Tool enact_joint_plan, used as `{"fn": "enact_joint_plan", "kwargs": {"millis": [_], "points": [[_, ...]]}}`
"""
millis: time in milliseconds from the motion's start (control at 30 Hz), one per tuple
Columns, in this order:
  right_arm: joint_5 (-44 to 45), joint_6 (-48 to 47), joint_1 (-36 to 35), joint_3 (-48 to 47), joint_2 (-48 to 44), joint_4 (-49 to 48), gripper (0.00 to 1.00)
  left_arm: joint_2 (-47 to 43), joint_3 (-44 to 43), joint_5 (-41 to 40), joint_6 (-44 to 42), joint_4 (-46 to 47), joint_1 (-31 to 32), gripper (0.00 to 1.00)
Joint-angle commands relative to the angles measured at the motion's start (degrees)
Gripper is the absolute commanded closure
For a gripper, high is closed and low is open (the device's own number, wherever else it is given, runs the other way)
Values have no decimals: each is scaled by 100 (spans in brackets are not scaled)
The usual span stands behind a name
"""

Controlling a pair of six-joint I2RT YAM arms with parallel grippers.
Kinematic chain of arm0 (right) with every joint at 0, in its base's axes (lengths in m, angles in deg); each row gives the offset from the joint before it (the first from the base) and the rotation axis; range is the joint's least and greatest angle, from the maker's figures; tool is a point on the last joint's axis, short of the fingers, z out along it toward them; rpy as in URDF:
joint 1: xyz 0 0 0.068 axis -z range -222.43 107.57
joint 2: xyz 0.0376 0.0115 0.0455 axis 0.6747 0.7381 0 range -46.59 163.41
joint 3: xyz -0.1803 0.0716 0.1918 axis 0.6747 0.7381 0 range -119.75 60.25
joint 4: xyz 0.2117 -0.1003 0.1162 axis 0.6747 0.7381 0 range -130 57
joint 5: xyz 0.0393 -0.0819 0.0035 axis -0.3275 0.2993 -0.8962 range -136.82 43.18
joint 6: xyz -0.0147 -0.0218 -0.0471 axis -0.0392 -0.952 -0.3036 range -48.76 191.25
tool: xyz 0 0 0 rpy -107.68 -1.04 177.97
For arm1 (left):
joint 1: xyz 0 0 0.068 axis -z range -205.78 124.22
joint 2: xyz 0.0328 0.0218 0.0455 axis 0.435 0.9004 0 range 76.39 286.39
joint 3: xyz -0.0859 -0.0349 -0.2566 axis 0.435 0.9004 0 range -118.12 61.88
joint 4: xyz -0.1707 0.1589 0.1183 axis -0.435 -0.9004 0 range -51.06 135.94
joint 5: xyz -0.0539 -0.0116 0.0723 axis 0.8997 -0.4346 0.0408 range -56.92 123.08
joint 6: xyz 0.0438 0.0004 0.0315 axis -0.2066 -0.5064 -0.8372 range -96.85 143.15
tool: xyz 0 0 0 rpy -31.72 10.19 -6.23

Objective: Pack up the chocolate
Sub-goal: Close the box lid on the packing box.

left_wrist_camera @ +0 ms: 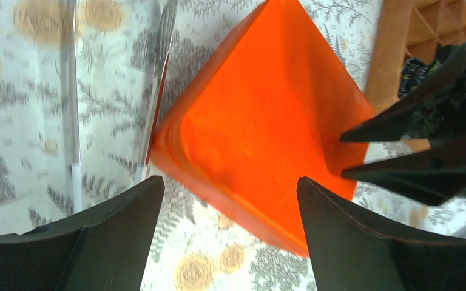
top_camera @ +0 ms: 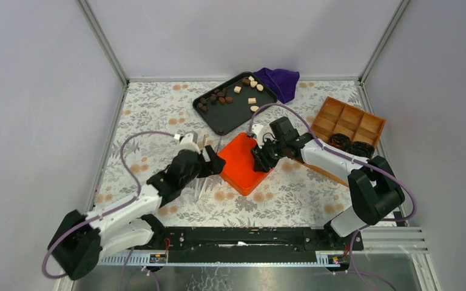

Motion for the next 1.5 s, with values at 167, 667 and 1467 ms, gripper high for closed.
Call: {"fn": "enact_joint_plan", "kwargs": {"millis": [167,667,1467], "points": [[-334,42,-90,-186,144,363,50,2032,-1706,425,-1852,-975,-454,12],[-532,-555,71,-376,-562,973,42,3150,-2294,2128,-1753,-1101,-781,53],[-1544,-970,1779,-1942,814,2033,20,114,-1408,700,-529,-1498,-187,26]]}}
